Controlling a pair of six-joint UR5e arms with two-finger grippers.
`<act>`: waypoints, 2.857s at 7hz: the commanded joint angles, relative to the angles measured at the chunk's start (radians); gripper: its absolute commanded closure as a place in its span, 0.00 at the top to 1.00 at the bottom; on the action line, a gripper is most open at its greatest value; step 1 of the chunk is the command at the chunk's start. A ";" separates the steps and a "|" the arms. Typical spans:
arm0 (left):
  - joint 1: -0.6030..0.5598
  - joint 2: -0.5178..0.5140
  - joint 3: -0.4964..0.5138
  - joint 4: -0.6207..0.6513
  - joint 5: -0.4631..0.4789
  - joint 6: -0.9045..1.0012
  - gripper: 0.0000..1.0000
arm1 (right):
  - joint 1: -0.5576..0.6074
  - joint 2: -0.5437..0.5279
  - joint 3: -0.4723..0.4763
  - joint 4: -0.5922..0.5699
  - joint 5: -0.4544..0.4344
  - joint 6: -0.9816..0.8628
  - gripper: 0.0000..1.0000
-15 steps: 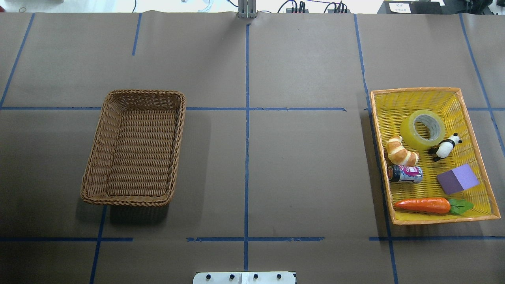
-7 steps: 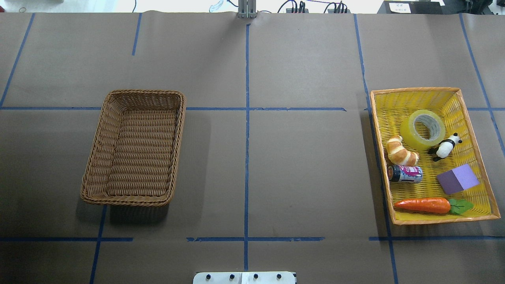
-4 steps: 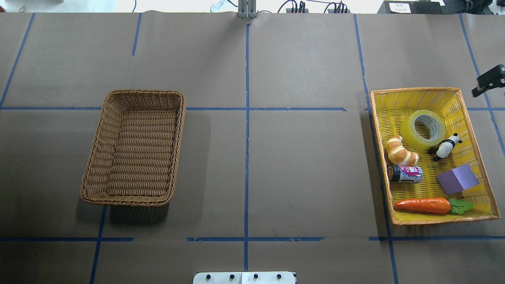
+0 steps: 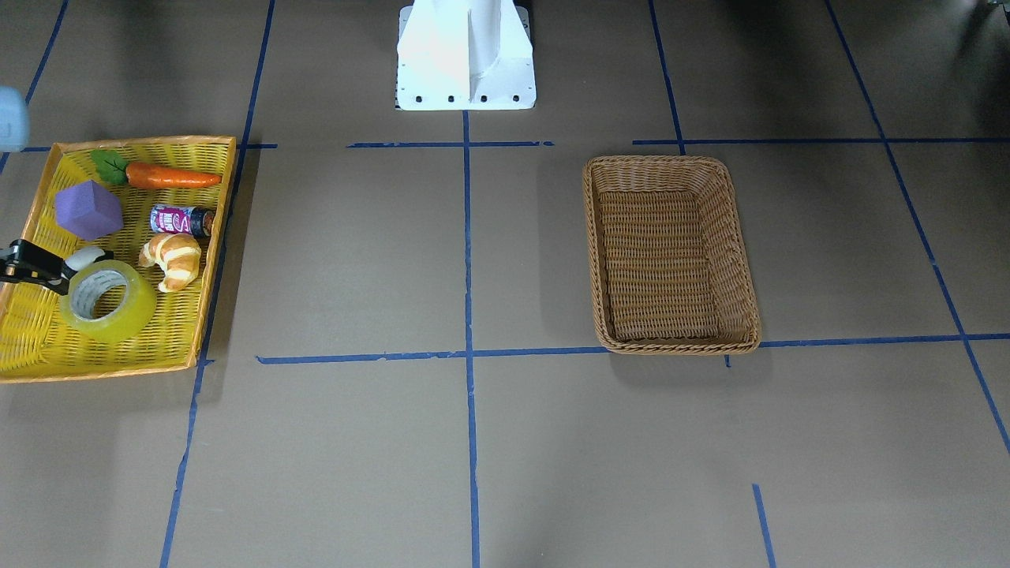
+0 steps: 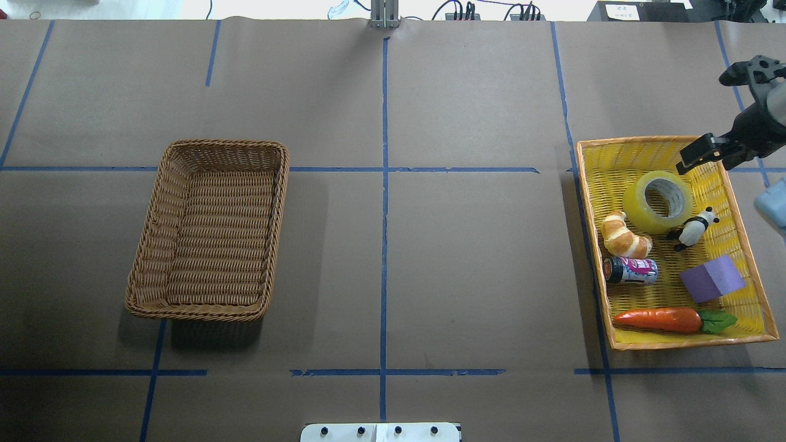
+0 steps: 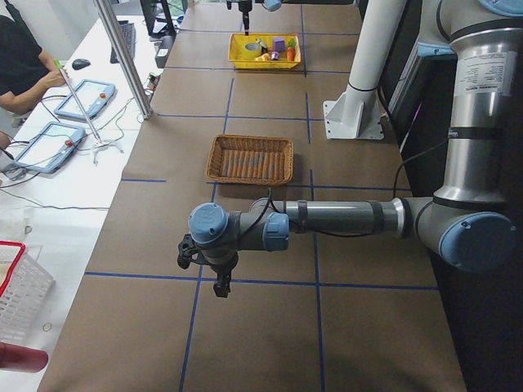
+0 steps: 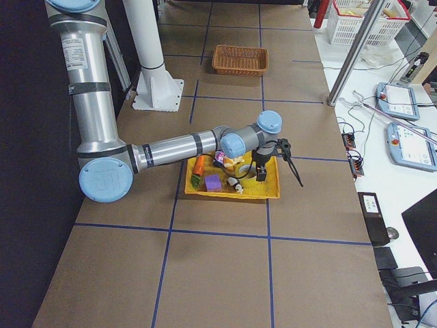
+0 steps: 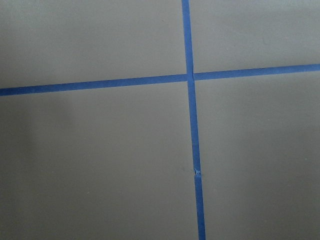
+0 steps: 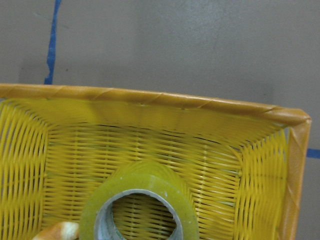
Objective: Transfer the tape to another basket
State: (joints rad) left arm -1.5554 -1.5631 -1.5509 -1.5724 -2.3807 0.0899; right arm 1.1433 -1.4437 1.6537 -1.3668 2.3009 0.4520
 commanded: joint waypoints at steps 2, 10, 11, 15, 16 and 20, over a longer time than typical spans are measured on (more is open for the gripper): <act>0.000 0.000 0.002 -0.001 0.000 0.001 1.00 | -0.053 0.005 -0.046 0.011 -0.035 -0.004 1.00; 0.000 0.000 0.000 -0.002 -0.002 -0.002 1.00 | -0.091 0.032 -0.157 0.071 -0.060 -0.009 0.18; 0.000 -0.002 0.002 -0.002 -0.002 -0.002 1.00 | -0.086 0.031 -0.147 0.071 -0.060 0.002 0.11; 0.000 -0.002 0.000 -0.002 -0.002 -0.004 1.00 | -0.024 0.034 -0.091 0.069 -0.020 -0.001 0.00; 0.000 -0.002 0.000 -0.002 -0.002 -0.004 1.00 | 0.025 0.032 -0.056 0.069 0.036 -0.001 0.00; 0.008 -0.069 -0.021 -0.001 -0.008 -0.098 1.00 | 0.059 0.078 0.096 0.069 0.150 0.274 0.00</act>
State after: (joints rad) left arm -1.5534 -1.5947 -1.5658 -1.5731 -2.3857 0.0570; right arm 1.2083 -1.3968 1.7223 -1.3008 2.4270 0.5832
